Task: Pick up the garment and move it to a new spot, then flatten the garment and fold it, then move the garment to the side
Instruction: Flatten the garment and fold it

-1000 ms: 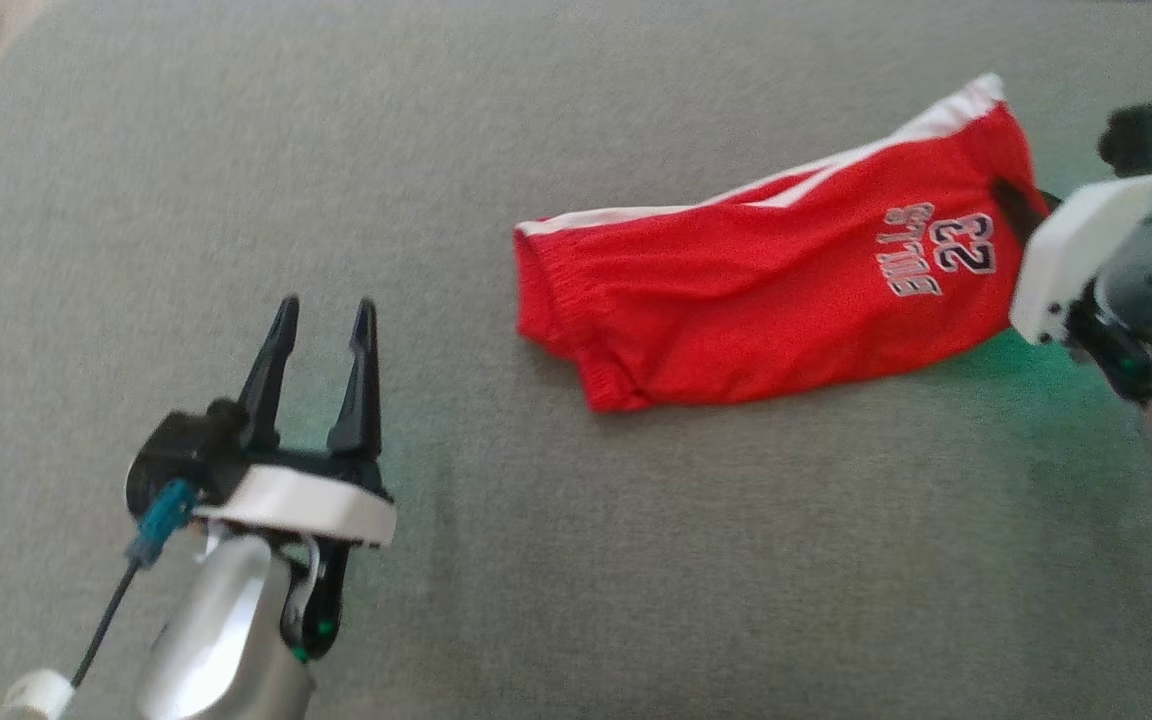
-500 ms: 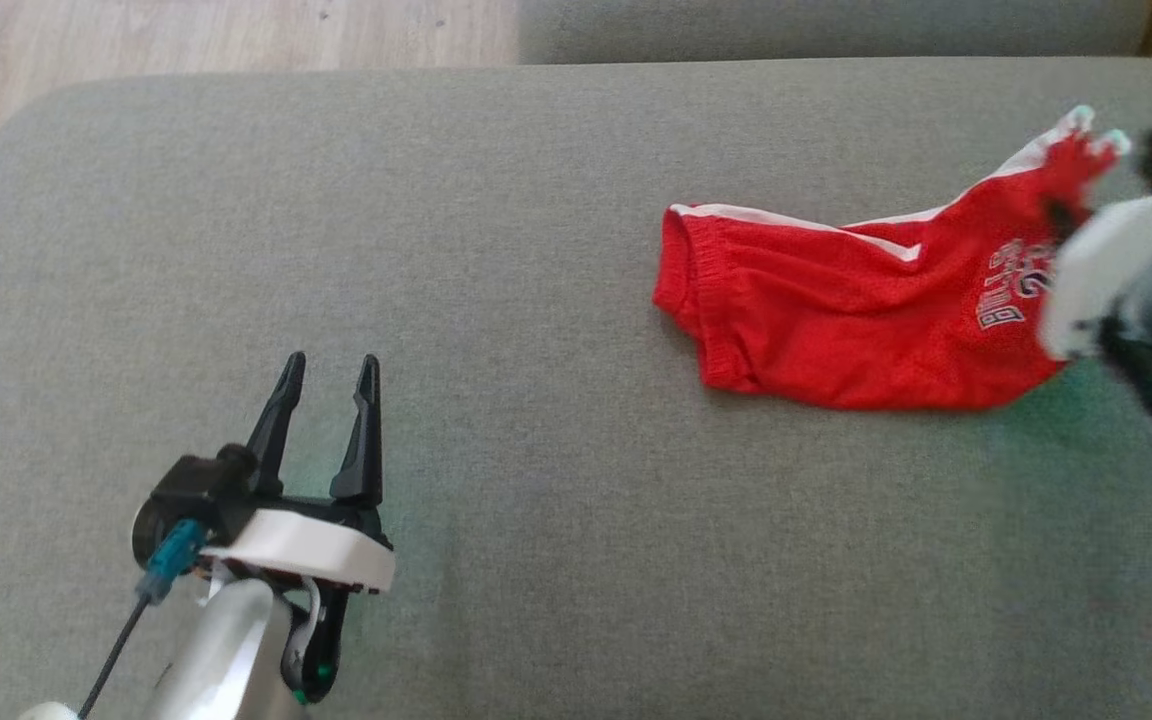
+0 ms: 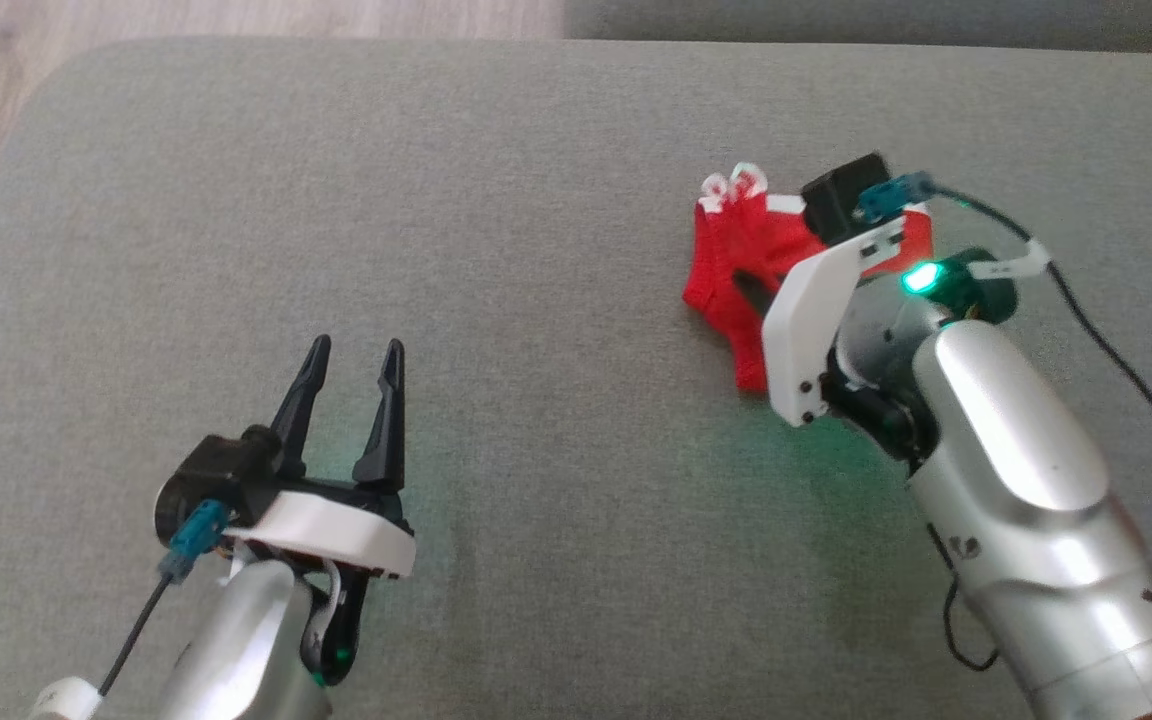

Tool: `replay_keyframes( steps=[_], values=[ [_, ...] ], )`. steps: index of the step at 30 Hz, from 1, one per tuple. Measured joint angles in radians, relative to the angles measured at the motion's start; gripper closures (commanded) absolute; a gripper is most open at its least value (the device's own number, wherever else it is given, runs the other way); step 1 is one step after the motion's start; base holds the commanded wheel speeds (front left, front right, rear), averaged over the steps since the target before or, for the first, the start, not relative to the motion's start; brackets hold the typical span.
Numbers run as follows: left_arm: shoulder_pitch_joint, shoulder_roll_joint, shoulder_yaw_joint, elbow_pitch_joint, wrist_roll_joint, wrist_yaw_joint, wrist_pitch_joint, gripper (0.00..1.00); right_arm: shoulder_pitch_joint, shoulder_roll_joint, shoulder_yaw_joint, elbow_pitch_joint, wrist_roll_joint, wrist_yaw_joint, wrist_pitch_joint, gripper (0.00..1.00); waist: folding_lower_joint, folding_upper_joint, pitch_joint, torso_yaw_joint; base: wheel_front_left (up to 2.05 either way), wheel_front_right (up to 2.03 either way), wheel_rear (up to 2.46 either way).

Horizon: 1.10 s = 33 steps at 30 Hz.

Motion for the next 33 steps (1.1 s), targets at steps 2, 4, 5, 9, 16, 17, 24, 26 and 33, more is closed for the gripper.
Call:
replay_keyframes(
  steps=[2,4,5,9,16,17,24,26,33],
  values=[
    [-0.005,-0.004,-0.004,0.004,0.0,-0.001,0.0,0.0,0.0,0.015,0.006,0.026,0.005,0.0,-0.004,0.96,0.0,0.0,0.006,0.01,0.0,0.0,0.0],
    [-0.009,-0.007,-0.006,0.007,0.0,-0.001,0.0,0.0,0.0,0.029,0.005,0.049,0.019,0.0,-0.01,0.0,0.0,0.0,0.01,0.02,0.0,0.0,0.0],
    [-0.009,-0.008,-0.007,0.009,0.0,-0.001,0.0,0.0,0.0,0.032,0.009,0.056,0.024,0.0,-0.01,0.0,0.0,0.0,0.011,0.023,0.0,0.0,0.0],
    [-0.009,-0.009,-0.006,0.017,0.0,-0.007,0.0,0.0,0.0,0.042,-0.007,0.024,0.117,0.0,-0.043,0.0,0.0,0.0,0.005,0.027,0.0,0.0,0.0],
    [-0.004,-0.006,0.007,0.016,0.0,-0.007,0.0,0.0,0.003,-0.015,-0.136,-0.172,0.204,0.0,-0.074,0.0,0.0,0.0,-0.024,0.002,0.0,0.0,0.0],
    [-0.002,-0.005,0.007,0.014,0.0,-0.007,0.0,0.0,0.007,-0.043,-0.165,-0.182,0.188,0.0,-0.069,0.0,-0.0001,0.0,-0.027,-0.003,0.0,0.0,0.0],
    [0.006,0.003,0.007,0.006,0.0,-0.007,0.0,0.0,0.116,-0.161,-0.263,-0.137,0.019,0.0,-0.07,0.0,0.0,0.0,-0.015,-0.028,0.0,0.0,0.0],
    [0.005,0.007,0.007,0.006,0.0,-0.007,0.0,0.0,0.122,-0.158,-0.234,-0.103,-0.003,0.0,-0.084,0.17,0.0,0.0,-0.007,-0.032,0.0,0.0,0.0],
    [-0.008,0.013,0.004,0.004,0.0,-0.007,0.0,0.0,0.118,-0.16,-0.054,-0.017,0.034,0.0,-0.104,1.0,0.0,0.0,0.011,-0.044,0.0,0.0,0.0]
  ],
)
